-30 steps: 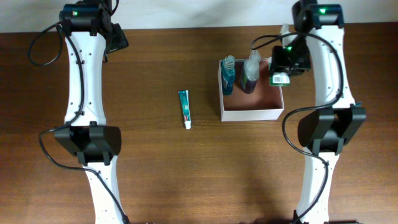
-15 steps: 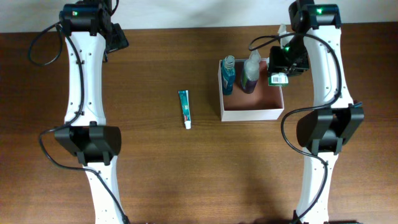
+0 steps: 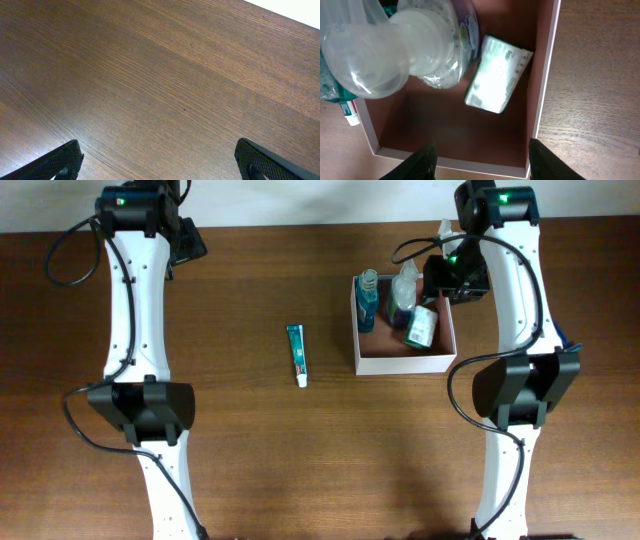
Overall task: Pack container
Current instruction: 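Move the right gripper right toward the blue-white toothbrush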
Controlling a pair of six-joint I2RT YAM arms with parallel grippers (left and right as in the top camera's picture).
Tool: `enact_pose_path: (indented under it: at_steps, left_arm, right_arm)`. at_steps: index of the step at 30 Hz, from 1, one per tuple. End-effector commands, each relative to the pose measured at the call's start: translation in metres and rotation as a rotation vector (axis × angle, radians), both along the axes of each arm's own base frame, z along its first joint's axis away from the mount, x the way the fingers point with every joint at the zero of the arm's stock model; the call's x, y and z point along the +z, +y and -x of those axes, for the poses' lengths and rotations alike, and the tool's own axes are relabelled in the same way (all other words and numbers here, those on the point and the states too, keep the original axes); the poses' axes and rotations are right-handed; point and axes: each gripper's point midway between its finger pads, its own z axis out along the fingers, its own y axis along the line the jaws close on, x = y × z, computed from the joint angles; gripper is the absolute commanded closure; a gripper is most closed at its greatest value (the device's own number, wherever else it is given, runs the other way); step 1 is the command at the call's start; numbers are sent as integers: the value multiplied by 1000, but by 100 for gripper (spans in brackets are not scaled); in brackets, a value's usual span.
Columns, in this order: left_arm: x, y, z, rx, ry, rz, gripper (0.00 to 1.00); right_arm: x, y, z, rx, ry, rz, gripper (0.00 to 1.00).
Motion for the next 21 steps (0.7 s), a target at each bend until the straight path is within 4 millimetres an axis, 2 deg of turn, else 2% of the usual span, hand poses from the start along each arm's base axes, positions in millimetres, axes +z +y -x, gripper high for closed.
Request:
enact_pose_path:
  at_steps: [1, 4, 10, 15, 21]
  left_arm:
    - [-4, 2, 0, 15, 6, -2, 1]
    - [-4, 2, 0, 15, 6, -2, 1]
    - [-4, 2, 0, 15, 6, -2, 1]
    - [-4, 2, 0, 15, 6, -2, 1]
    - [-4, 2, 0, 15, 6, -2, 1]
  right_arm:
    - [6, 0, -5, 0, -35, 14, 46]
    - [7, -11, -8, -31, -44, 18, 42]
    - [19, -71, 1, -186, -30, 17, 34]
    - [34, -125, 9, -322, -64, -35, 32]
    - [33, -169, 20, -418, -62, -51, 28]
